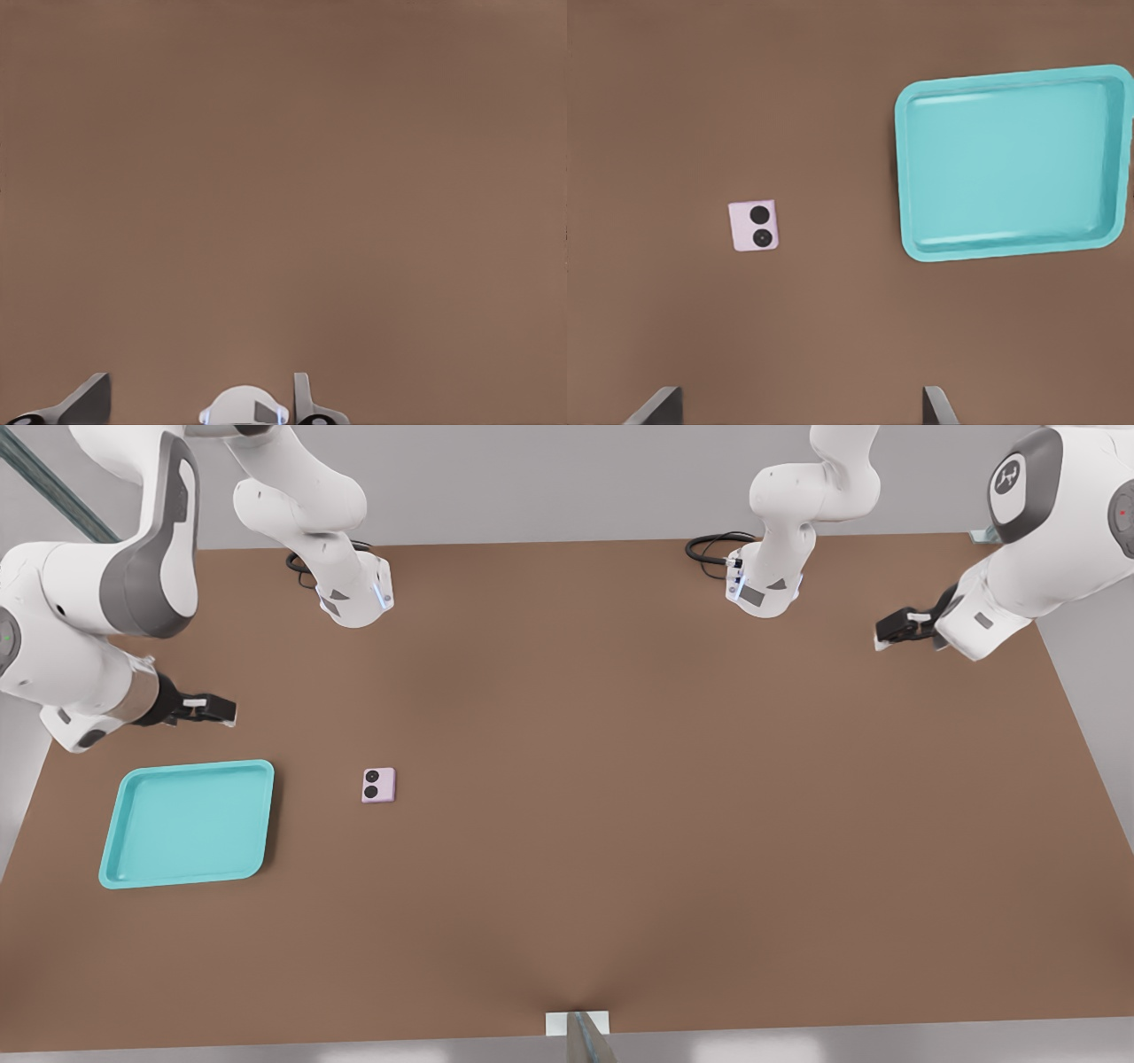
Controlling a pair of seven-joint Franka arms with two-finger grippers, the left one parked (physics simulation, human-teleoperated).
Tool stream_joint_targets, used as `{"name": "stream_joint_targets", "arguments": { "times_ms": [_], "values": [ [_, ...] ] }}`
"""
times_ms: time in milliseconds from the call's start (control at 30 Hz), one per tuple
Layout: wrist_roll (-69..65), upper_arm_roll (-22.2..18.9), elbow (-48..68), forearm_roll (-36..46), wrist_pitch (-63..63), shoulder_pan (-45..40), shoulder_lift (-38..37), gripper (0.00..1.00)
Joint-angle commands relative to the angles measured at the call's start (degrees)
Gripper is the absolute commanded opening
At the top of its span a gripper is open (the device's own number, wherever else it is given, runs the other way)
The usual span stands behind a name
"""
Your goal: Keep left arm still and place phone on the tray with right arm
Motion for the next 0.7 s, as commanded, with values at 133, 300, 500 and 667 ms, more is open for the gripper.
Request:
{"name": "stream_joint_targets", "arguments": {
  "times_ms": [133,300,500,667],
  "values": [
    [6.71,7.85,-0.02,0.03,13.63,1.03,4.32,1.0],
    [20.33,16.12,-12.76,-1.73,37.18,2.44,13.55,1.0],
    [27.72,16.12,-25.68,-4.54,54.06,4.37,16.1,1.0],
    [26.93,16.03,-37.55,-4.98,68.48,0.42,16.19,1.0]
  ]
}}
